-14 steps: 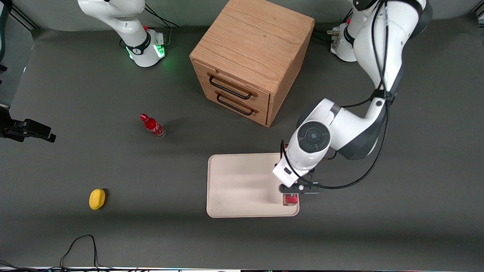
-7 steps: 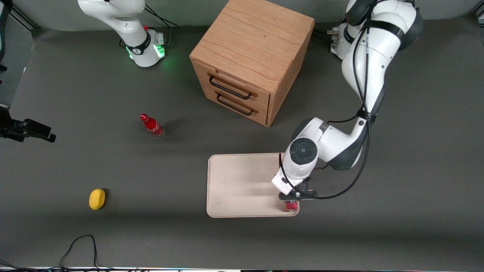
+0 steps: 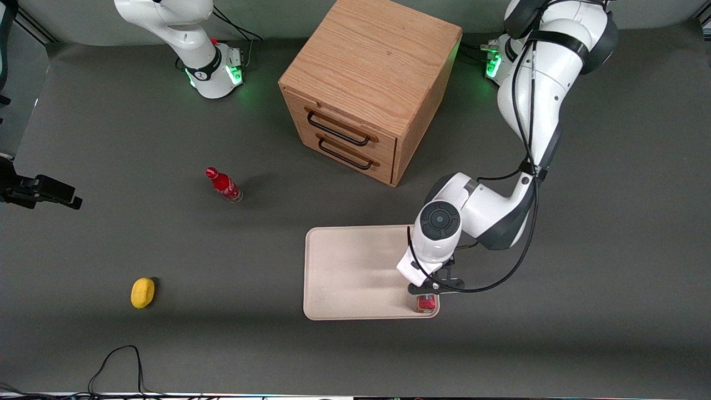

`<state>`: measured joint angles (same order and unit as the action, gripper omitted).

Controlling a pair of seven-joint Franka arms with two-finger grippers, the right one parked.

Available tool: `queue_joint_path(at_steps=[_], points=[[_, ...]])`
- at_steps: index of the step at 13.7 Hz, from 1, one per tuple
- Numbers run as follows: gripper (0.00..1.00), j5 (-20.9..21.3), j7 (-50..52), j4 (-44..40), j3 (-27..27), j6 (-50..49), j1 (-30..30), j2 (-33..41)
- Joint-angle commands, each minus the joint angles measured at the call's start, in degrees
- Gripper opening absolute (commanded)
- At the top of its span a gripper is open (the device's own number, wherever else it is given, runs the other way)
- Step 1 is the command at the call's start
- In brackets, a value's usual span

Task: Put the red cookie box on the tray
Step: 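Lower the held box onto the white tray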

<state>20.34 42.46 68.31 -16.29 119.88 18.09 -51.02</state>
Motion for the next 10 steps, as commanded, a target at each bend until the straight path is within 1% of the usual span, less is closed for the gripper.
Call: queue_joint_path(at_steps=[1, 2, 4, 5, 10], points=[[0.77, 1.28, 1.66, -0.02, 1.18, -0.26, 1.07, 0.57], [1.00, 1.20, 1.75, -0.02, 1.18, -0.87, 1.16, 0.91], [1.00, 0.41, 1.75, -0.19, 1.00, -3.15, 0.55, 2.58], [1.00, -0.03, 1.40, -0.54, 0.74, -6.38, 0.46, 4.42], [1.00, -7.75, 0.52, -0.28, 0.74, -20.62, -0.42, 18.29]])
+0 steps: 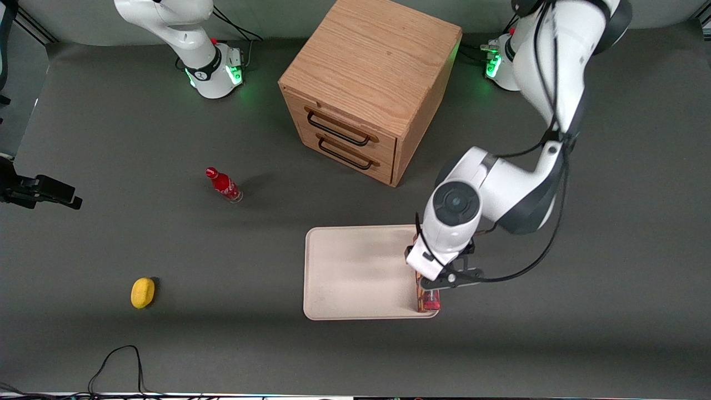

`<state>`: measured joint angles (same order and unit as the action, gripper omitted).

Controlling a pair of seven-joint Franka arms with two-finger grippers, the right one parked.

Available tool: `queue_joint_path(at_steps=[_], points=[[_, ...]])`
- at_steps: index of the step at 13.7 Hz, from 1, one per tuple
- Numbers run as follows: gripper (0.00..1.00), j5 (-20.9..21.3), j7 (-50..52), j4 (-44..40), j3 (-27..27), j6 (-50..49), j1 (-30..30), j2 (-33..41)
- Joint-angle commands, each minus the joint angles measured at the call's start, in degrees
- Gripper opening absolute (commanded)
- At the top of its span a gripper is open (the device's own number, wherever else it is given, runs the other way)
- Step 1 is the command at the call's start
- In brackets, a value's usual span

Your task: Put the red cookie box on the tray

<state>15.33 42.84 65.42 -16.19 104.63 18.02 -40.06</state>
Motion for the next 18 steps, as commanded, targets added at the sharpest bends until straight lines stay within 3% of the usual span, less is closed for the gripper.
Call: queue_joint_path(at_steps=[1, 4, 5, 10, 16, 18], points=[[1.00, -3.98, -1.69, 2.70, 0.55, -8.01, -1.23, 9.54], [1.00, -11.00, -15.11, 2.79, 0.72, -17.76, -7.10, 15.87], [1.00, -11.63, -18.02, 3.22, 0.73, -19.79, -9.47, 17.63], [1.00, -11.90, -30.86, 16.64, 0.73, -18.42, -19.58, 29.48], [1.00, -12.87, -35.10, 29.66, 1.08, -9.81, -26.45, 37.67], [1.00, -12.87, -35.19, 30.38, 1.08, -8.74, -27.86, 37.95]])
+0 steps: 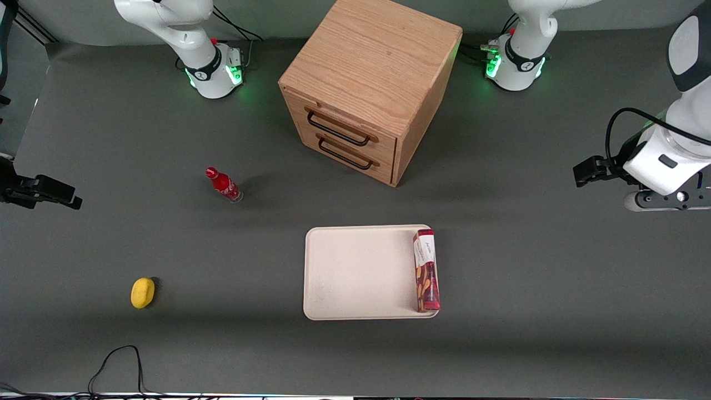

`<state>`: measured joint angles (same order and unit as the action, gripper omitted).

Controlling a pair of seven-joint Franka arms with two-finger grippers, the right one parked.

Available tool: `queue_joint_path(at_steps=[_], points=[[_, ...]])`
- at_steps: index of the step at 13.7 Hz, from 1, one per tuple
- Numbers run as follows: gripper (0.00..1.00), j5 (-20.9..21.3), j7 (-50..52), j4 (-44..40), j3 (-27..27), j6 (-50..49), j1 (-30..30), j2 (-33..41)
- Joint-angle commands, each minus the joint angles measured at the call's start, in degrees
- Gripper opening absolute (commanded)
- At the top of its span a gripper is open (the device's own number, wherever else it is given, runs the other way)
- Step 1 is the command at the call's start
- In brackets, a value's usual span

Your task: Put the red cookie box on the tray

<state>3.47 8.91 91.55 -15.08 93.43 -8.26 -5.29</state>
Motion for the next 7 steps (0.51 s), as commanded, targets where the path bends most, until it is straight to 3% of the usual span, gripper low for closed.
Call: queue_joint_path(at_steps=[1, 3, 6, 7], points=[[1.00, -1.01, -1.35, 4.16, -0.04, 2.55, -2.54, 3.18], [1.00, -1.54, -3.97, 4.08, 2.22, 2.73, -2.56, 3.44], [1.00, -5.48, -4.42, 2.94, 15.40, 2.64, 7.36, 3.53], [1.00, -5.23, -4.86, 2.93, 15.25, 2.73, 7.91, 3.53]])
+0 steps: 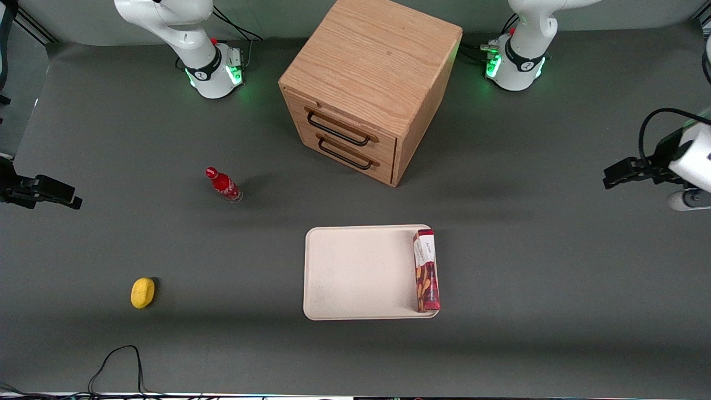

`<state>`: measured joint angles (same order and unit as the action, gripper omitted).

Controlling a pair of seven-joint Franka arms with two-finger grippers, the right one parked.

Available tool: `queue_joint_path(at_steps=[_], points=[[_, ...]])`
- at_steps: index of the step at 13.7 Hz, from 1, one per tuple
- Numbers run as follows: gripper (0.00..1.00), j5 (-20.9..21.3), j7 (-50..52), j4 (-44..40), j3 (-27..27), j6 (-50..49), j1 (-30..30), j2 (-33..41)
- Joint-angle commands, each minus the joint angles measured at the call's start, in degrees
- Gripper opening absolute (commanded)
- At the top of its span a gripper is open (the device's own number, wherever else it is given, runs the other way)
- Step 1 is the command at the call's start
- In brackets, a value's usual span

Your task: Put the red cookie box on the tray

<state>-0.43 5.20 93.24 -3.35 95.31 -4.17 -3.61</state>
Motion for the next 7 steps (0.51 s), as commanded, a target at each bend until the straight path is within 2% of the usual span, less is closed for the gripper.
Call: queue_joint_path(at_steps=[1, 3, 7], points=[[1.00, -1.07, -1.33, 1.16, 3.09, 0.41, 4.08, 1.93], [1.00, 0.34, -1.42, 1.16, 1.94, 0.06, 4.17, 2.29], [1.00, -1.15, -1.42, 0.89, 1.94, -0.74, 4.17, 2.55]])
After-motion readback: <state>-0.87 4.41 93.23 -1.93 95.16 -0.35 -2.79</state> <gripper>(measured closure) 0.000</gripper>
